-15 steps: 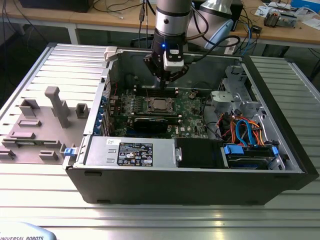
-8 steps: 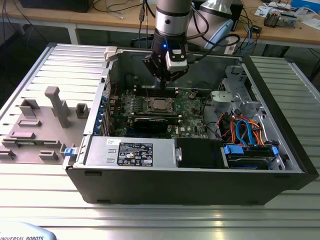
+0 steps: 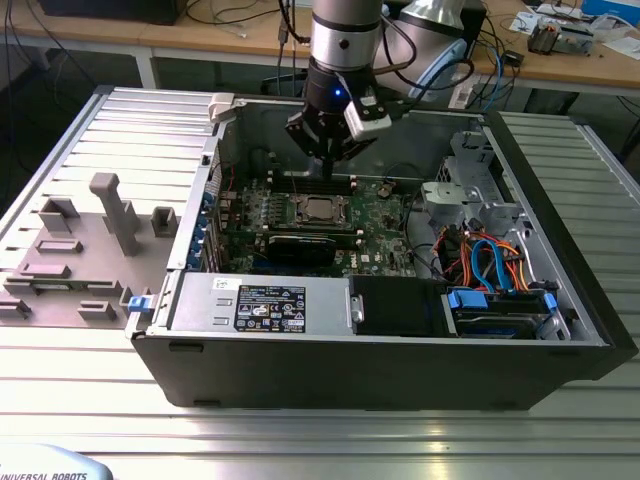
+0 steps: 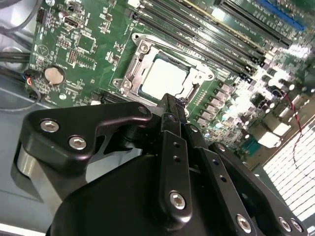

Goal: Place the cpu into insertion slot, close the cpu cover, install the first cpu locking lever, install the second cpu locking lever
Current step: 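Install the first cpu locking lever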

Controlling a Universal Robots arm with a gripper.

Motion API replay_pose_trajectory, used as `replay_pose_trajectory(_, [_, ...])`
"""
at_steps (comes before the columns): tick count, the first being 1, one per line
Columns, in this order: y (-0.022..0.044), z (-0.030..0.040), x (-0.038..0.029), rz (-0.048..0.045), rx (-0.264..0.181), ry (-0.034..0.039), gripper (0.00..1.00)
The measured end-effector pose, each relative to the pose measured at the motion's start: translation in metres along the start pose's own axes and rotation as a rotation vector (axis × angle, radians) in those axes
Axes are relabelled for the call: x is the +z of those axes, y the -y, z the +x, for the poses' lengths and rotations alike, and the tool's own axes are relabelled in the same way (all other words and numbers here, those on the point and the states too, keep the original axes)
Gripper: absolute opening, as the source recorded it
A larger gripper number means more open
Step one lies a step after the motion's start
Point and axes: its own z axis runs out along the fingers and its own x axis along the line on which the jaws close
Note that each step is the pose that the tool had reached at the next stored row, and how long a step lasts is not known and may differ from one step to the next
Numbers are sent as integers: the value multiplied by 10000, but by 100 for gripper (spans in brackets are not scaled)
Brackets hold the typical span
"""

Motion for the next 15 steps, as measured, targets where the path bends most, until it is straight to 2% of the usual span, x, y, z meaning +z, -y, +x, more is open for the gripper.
replay_pose_trajectory(1, [0,1,0,21,-466,10,11])
replay_pose_trajectory(2, [0,3,0,25,-553,11,11])
replay_pose_trajectory(15, [0,3,0,27,-641,13,11])
